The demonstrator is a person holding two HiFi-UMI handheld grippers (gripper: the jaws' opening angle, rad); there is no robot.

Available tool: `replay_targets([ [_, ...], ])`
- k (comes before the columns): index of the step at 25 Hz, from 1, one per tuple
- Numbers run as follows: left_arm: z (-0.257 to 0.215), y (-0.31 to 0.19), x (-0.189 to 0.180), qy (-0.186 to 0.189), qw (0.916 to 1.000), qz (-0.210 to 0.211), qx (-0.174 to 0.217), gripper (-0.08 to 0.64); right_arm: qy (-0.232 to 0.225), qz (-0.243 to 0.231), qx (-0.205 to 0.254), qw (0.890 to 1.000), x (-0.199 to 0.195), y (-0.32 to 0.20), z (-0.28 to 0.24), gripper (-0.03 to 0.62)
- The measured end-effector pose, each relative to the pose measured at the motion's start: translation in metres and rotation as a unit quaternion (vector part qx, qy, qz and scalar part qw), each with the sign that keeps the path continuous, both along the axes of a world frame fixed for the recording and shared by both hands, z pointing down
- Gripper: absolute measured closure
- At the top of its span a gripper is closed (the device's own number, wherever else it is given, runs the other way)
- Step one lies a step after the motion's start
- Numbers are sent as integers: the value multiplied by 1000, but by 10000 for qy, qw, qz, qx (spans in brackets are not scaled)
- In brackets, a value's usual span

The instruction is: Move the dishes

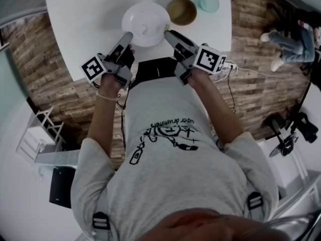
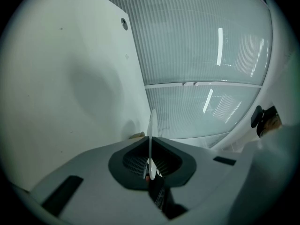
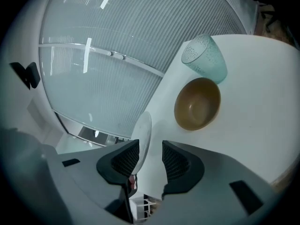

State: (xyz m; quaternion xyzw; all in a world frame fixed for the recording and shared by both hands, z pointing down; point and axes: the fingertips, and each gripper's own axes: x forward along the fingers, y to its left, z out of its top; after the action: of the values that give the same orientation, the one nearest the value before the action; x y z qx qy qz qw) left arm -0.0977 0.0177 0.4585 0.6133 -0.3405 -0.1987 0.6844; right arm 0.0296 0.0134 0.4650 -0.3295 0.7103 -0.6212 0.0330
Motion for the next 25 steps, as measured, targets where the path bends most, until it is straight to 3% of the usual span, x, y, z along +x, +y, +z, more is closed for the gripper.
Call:
replay_targets([
  [11,4,4,3,-5,10000,16,-78,546,-348,68,37,9994,-9,0,4,534],
  [25,17,-3,-6,-104,9999,-45,-74,543,-926,289,-95,9952,-13,-9,10,552],
])
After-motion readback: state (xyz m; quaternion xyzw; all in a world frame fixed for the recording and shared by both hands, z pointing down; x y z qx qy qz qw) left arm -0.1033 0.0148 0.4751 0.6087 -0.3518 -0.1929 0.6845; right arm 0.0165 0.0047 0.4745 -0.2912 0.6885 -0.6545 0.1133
